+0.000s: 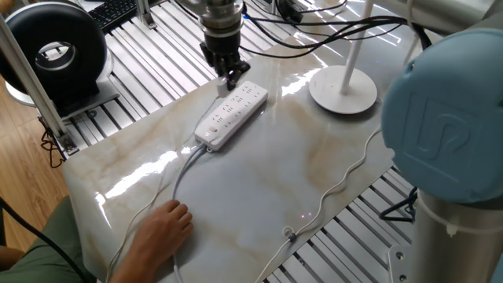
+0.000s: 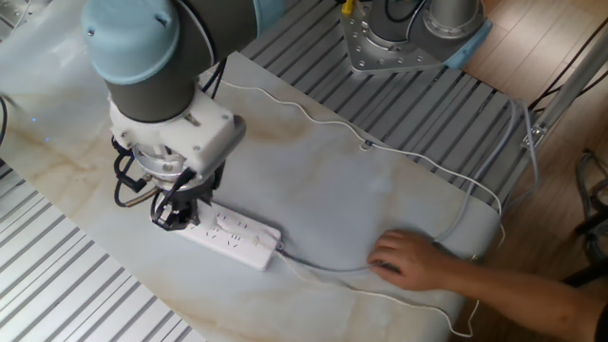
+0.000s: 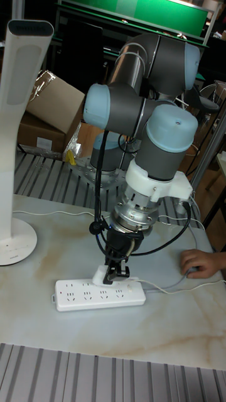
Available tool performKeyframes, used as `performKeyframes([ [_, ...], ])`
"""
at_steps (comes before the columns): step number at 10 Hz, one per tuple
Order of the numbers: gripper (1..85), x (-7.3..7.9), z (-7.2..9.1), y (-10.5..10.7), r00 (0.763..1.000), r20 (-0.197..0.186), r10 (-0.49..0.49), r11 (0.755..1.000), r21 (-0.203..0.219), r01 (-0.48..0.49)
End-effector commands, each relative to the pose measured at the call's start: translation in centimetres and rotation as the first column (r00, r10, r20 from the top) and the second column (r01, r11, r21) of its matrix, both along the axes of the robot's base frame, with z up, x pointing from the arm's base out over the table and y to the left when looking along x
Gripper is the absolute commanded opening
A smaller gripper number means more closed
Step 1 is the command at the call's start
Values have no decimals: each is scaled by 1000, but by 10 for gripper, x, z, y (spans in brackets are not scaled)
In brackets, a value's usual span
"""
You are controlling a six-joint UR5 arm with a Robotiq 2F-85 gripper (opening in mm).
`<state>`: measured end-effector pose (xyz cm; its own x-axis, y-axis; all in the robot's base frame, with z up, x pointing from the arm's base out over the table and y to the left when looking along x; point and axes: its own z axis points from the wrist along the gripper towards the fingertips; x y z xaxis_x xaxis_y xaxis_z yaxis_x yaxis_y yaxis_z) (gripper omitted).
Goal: Plug in the power cord of the desk lamp, turn on the socket, and light up the desk lamp
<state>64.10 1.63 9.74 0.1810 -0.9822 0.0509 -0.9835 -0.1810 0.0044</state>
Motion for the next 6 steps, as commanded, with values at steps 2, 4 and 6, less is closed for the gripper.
performKeyframes([
  [2,10,-8,-2,-19,993,-6,114,993,19,-114],
  [4,10,-10,-6,-18,992,8,127,991,35,-127],
  [6,10,-11,-12,-17,992,20,127,991,46,-128],
])
